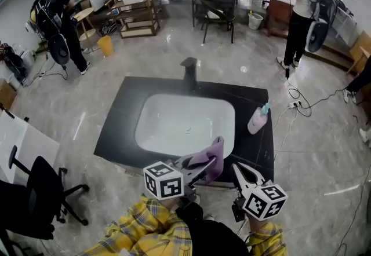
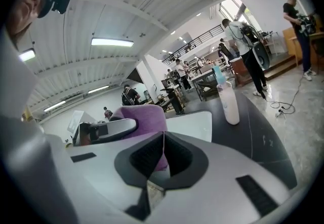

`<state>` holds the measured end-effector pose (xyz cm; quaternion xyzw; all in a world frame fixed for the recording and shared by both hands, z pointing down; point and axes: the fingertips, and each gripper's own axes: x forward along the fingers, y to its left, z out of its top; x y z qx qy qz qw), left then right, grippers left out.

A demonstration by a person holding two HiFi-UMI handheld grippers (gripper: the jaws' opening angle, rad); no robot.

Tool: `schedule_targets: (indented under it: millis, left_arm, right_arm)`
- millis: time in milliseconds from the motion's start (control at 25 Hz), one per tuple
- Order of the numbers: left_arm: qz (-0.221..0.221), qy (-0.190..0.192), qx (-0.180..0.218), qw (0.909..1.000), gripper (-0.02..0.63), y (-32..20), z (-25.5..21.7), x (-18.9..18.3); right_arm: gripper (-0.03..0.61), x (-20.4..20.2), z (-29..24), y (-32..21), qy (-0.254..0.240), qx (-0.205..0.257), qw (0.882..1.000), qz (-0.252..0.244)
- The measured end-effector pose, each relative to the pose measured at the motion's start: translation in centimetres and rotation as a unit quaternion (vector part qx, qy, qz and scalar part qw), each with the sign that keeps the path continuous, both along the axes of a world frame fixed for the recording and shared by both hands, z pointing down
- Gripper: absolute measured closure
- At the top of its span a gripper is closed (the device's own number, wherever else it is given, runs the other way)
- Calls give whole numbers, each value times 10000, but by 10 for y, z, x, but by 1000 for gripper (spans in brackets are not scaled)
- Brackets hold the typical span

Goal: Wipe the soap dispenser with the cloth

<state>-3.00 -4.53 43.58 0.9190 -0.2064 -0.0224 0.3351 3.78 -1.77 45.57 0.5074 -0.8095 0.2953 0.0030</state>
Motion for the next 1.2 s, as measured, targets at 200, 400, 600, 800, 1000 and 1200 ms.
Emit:
schedule_targets:
  millis: [200, 400, 600, 800, 1000, 1200]
  left_arm:
    - [187, 19, 5, 9998, 526, -32, 2, -3]
    - [452, -63, 65, 9989, 526, -59, 7, -8]
    - [584, -40, -38, 9983, 526, -79, 13, -10]
    - [612, 15, -128, 9980, 526, -84, 21, -5]
    - [526, 111, -123, 9985, 526, -95, 15, 12]
    - [484, 30, 200, 9986, 526, -103, -2, 42]
  right_arm:
    - [571, -10, -3, -27, 377, 51, 9993, -2]
    - [572, -24, -15, -61, 565, 235, 9981, -16]
    - [572, -30, -27, -86, 667, 370, 9971, 50]
    - [572, -31, -42, -99, 653, 685, 9955, 13]
    - [572, -17, -64, -119, 701, 959, 9928, -130]
    - [571, 6, -84, -136, 721, 1166, 9902, -279]
